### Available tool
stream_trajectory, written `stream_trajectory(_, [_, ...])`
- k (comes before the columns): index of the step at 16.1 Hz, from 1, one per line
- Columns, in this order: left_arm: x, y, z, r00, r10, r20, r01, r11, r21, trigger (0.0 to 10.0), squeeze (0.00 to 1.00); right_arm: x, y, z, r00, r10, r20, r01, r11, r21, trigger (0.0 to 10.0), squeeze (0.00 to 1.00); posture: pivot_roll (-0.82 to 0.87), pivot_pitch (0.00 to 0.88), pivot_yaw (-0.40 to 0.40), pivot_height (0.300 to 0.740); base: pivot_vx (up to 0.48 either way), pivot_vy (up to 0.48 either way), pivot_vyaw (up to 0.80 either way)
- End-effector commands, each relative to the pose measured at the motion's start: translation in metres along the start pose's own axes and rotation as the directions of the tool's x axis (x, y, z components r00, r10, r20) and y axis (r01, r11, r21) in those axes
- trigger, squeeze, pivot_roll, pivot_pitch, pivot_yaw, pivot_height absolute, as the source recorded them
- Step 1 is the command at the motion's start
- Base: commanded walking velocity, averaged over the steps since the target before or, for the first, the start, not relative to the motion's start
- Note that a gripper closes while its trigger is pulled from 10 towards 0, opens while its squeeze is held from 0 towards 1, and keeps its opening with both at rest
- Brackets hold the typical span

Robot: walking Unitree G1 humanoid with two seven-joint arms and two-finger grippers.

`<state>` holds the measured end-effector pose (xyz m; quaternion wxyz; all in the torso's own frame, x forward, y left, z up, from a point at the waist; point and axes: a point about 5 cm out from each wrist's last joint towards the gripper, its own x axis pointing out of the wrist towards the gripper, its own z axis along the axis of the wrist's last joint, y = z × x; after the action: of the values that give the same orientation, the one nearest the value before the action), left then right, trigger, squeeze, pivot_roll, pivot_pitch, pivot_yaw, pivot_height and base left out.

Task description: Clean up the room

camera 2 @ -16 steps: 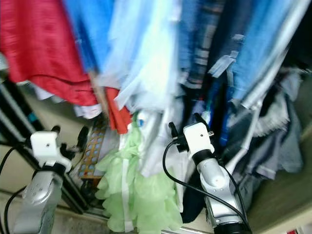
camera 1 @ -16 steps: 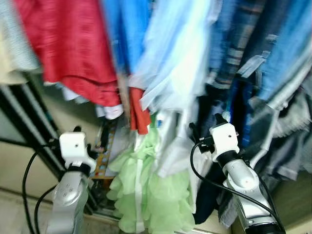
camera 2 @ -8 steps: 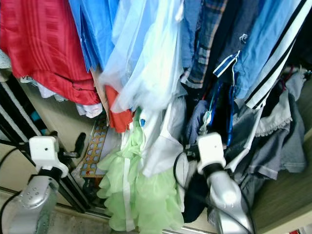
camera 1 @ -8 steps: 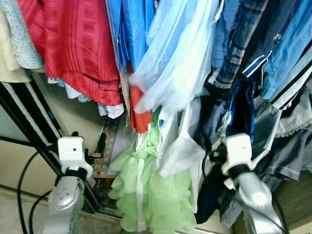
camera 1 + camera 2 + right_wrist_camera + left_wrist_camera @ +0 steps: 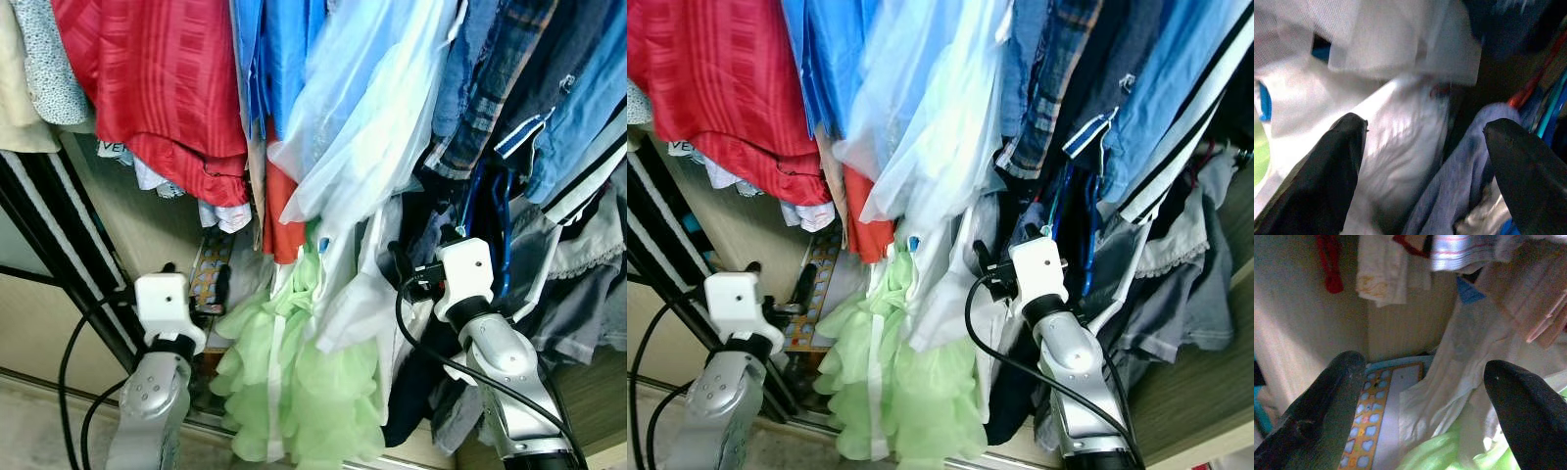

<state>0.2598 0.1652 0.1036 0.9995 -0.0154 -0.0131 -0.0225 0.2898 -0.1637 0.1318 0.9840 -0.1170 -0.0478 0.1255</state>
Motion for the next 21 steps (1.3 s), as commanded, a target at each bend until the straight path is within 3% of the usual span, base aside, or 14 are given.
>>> stream_trajectory(1, [0.003, 0.001, 0.003, 1.0, -0.022, -0.007, 0.022, 1.0, -0.004, 10.0, 0.0, -0.004, -0.004, 0.003, 1.0, 0.001, 0.007, 0.0, 1.0, -0.016, 10.0, 0.0, -0.11, 0.0, -0.006, 0.74, 0.0, 0.0, 0.0])
stream_trajectory(3, [0.0, 0.006, 0.004, 0.997, -0.066, -0.025, 0.067, 0.998, 0.013, 10.0, 0.0, -0.017, -0.01, 0.009, 0.995, -0.095, 0.039, 0.093, 0.994, 0.049, 10.0, 0.0, -0.12, 0.0, 0.013, 0.74, 0.0, 0.0, 0.0])
stream_trajectory(5, [-0.005, 0.009, 0.0, 0.997, -0.049, -0.058, 0.048, 0.999, -0.018, 10.0, 0.0, -0.03, -0.011, 0.002, 0.99, -0.141, 0.008, 0.141, 0.989, 0.033, 10.0, 0.0, -0.12, 0.0, -0.003, 0.74, 0.0, 0.0, 0.0])
stream_trajectory(7, [0.0, 0.004, 0.005, 0.998, -0.061, -0.028, 0.061, 0.998, -0.014, 10.0, 0.0, -0.041, -0.009, -0.005, 0.986, -0.159, -0.057, 0.162, 0.986, 0.038, 10.0, 0.0, -0.14, 0.0, -0.088, 0.74, 0.0, 0.0, 0.0])
stream_trajectory(9, [0.009, 0.006, 0.014, 0.997, -0.077, 0.002, 0.077, 0.997, -0.012, 10.0, 0.0, -0.042, -0.004, 0.0, 0.99, -0.12, -0.067, 0.124, 0.991, 0.052, 10.0, 0.0, -0.16, 0.0, -0.072, 0.74, 0.0, 0.0, 0.0])
stream_trajectory(11, [0.01, 0.006, 0.012, 0.998, -0.058, -0.019, 0.057, 0.997, -0.052, 10.0, 0.0, -0.038, 0.007, -0.006, 0.992, -0.098, -0.077, 0.104, 0.992, 0.073, 10.0, 0.0, -0.16, 0.0, 0.004, 0.74, 0.0, 0.0, 0.0])
stream_trajectory(12, [0.004, 0.006, 0.011, 0.999, -0.037, -0.034, 0.034, 0.997, -0.075, 10.0, 0.0, -0.037, 0.01, 0.001, 0.996, -0.082, -0.039, 0.084, 0.995, 0.05, 10.0, 0.0, -0.17, 0.0, 0.038, 0.74, 0.0, 0.0, 0.0])
stream_trajectory(14, [-0.004, 0.003, 0.012, 0.999, -0.038, -0.038, 0.036, 0.998, -0.052, 10.0, 0.0, -0.036, 0.002, 0.011, 0.993, -0.117, -0.012, 0.117, 0.991, 0.065, 10.0, 0.0, -0.16, 0.0, 0.066, 0.74, 0.0, 0.0, 0.0])
stream_trajectory(18, [-0.004, 0.007, 0.012, 0.998, -0.031, -0.051, 0.03, 0.999, -0.014, 10.0, 0.0, -0.032, -0.004, 0.015, 0.986, -0.168, 0.006, 0.167, 0.983, 0.07, 10.0, 0.0, -0.13, 0.0, 0.065, 0.74, 0.0, 0.0, 0.0])
stream_trajectory(21, [-0.024, 0.016, 0.006, 0.996, -0.014, -0.088, 0.014, 1.0, -0.006, 10.0, 0.0, -0.047, -0.004, 0.012, 0.979, -0.203, -0.033, 0.205, 0.975, 0.08, 10.0, 0.0, -0.13, 0.0, 0.053, 0.74, 0.0, 0.0, 0.0])
